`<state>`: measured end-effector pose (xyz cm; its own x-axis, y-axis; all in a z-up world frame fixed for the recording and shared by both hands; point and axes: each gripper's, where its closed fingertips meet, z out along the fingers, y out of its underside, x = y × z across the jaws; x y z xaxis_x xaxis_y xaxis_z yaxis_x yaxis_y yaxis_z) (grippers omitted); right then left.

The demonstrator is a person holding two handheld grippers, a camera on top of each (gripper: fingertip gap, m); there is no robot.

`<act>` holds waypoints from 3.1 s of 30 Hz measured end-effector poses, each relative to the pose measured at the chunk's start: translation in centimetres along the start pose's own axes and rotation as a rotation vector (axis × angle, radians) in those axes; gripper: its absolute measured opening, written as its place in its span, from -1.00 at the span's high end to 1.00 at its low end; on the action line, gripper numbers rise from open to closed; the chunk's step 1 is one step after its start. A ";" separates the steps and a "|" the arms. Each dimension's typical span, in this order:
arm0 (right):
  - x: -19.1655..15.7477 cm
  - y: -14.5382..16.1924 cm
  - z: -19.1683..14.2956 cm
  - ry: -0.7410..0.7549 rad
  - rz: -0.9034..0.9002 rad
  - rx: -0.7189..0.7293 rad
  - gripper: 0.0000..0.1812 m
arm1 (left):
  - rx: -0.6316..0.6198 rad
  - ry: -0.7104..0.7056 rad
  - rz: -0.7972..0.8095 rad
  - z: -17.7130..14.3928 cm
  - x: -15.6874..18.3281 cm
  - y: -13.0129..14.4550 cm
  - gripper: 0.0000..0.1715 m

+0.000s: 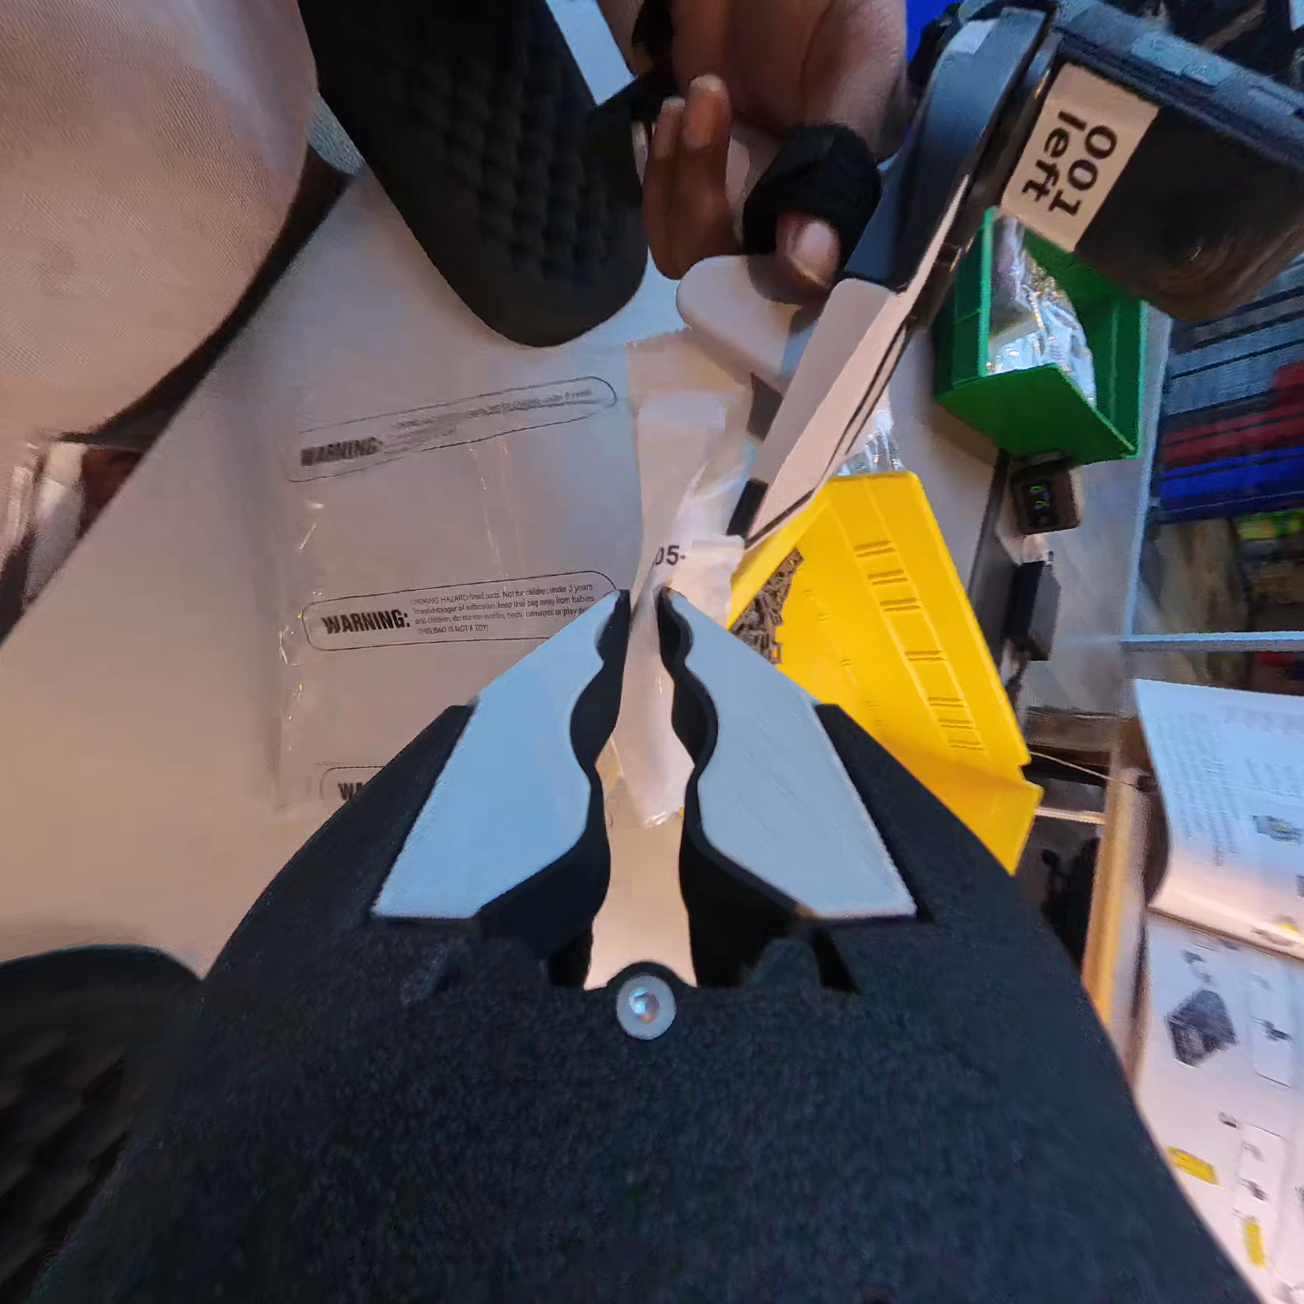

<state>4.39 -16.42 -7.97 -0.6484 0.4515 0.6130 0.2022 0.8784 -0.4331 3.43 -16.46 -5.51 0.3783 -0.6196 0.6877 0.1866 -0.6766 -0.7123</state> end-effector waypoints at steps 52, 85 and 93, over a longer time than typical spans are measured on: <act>-0.6 -0.5 -4.8 -0.287 0.139 -0.059 0.32 | -0.364 -0.392 0.608 3.8 0.7 -4.0 1.00; -8.8 0.3 -4.4 -0.445 0.501 0.208 1.00 | -0.401 -0.169 0.906 5.9 -3.9 8.0 0.45; -9.3 1.0 -5.4 -0.361 0.558 0.300 1.00 | -0.394 -0.047 0.855 6.3 -2.6 8.4 0.25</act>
<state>14.63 -18.86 -10.53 -0.7199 0.6940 0.0142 0.3971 0.4285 -0.8116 9.74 -18.01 -14.17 0.2826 -0.9574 -0.0587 -0.4881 -0.0908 -0.8681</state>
